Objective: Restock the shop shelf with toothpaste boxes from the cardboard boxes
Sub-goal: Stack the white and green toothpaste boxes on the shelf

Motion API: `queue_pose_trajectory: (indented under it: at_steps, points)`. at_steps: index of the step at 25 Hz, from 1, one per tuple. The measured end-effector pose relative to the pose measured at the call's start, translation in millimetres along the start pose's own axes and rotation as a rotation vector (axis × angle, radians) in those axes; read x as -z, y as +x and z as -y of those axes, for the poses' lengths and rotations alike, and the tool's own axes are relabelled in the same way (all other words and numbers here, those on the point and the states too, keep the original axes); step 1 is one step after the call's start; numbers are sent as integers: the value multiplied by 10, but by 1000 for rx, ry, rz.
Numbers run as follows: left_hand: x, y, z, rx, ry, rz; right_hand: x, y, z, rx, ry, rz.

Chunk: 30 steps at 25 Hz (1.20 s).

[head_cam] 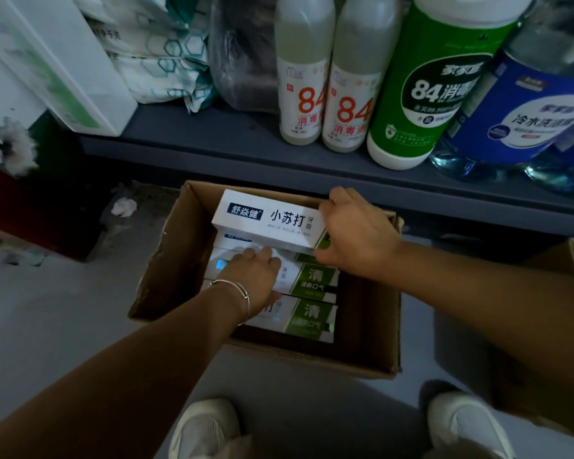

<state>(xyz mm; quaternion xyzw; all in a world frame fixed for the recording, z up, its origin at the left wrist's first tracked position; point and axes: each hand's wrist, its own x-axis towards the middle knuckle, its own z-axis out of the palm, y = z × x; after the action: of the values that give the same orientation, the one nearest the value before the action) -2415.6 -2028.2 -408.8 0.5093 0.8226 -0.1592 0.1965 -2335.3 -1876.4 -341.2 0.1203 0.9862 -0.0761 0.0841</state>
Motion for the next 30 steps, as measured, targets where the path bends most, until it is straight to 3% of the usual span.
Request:
queue_pose_trajectory:
  at_steps: [3,5,8,13,18,21,26,30]
  points:
    - [-31,2,49,291,-8,90,58,7,-25,25,-9,-15]
    - [-116,36,149,417,-154,140,76,22,-46,42,-16,-18]
    - [-197,112,212,461,-369,128,103,49,-102,67,-29,-15]
    - [-81,103,29,328,-197,80,120,47,-133,79,-35,-16]
    - [28,135,-174,265,0,160,130,28,-143,79,-41,-20]
    - [82,150,-431,60,139,28,119,28,-155,79,-42,-20]
    - [59,278,-775,-187,-28,-180,114,49,-155,81,-36,-31]
    - [98,369,-954,-189,22,-143,111,64,-166,92,-35,-30]
